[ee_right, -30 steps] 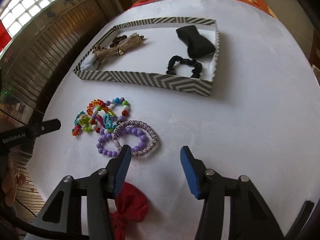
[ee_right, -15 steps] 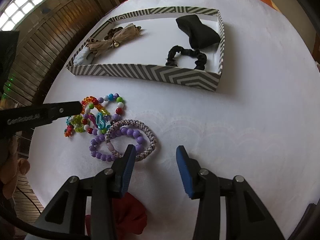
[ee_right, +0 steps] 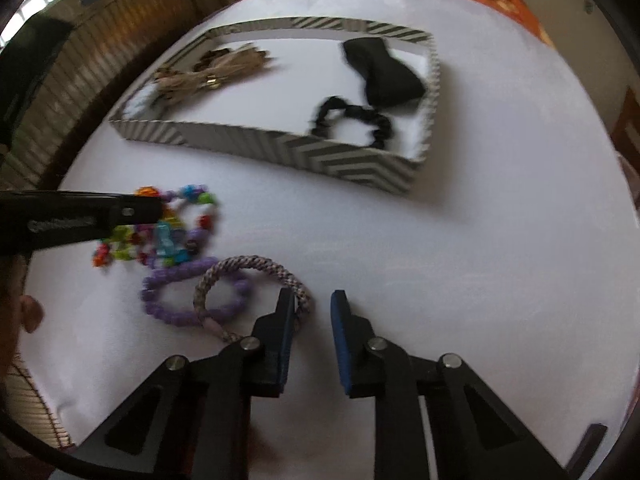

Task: Organize jewelry
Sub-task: 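Grasp the multicolor bead bracelet with the left tool while the right tool grasps the pink-white braided bracelet, then carry both bracelets into the tray and open both tools to release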

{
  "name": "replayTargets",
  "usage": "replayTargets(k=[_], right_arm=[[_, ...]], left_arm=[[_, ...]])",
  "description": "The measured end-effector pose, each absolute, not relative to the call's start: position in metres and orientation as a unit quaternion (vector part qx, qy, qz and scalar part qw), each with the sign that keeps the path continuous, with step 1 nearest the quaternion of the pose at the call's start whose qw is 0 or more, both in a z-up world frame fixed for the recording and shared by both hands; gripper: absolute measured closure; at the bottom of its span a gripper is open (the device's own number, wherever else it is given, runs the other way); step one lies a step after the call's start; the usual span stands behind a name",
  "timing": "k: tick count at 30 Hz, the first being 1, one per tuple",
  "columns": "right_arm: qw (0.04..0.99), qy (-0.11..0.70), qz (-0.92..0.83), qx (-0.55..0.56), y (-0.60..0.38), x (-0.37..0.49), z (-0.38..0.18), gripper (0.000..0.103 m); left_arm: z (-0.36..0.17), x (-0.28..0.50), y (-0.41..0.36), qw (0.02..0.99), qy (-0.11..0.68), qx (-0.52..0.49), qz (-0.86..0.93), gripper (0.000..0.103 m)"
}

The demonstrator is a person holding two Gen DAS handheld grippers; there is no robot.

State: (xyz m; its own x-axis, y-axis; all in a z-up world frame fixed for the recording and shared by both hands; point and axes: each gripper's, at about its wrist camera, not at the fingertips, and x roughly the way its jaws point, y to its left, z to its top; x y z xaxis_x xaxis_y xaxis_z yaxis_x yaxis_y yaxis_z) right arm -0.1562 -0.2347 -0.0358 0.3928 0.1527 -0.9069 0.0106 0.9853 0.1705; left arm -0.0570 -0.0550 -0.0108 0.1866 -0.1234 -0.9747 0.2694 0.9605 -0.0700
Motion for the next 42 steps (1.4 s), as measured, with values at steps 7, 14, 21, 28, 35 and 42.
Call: replayTargets(k=[7,14,21,28,35,42], right_arm=[[0.831,0.547,0.041,0.093,-0.247,-0.157,-0.037,0.083],[0.839,0.534,0.051,0.092,-0.245,-0.158,-0.036,0.093],[0.846,0.515,0.064,0.123,-0.256,-0.165,-0.018,0.095],[0.859,0.489,0.076,0.13,-0.263,-0.168,0.012,0.096],[0.862,0.483,0.085,0.129,-0.268,-0.162,0.026,0.095],[0.837,0.536,0.074,0.077,-0.249,-0.154,-0.014,0.079]], left_arm=[[-0.013,-0.051,-0.055,0.764,0.627,0.072,-0.133,0.103],[-0.009,-0.059,-0.064,0.77,0.616,0.078,-0.15,0.103],[0.022,-0.061,-0.055,0.781,0.6,0.052,-0.166,0.103],[0.057,-0.066,-0.05,0.798,0.575,0.041,-0.174,0.103],[0.094,-0.067,-0.047,0.817,0.547,0.038,-0.18,0.103],[0.104,-0.065,-0.042,0.823,0.538,0.035,-0.177,0.103]])
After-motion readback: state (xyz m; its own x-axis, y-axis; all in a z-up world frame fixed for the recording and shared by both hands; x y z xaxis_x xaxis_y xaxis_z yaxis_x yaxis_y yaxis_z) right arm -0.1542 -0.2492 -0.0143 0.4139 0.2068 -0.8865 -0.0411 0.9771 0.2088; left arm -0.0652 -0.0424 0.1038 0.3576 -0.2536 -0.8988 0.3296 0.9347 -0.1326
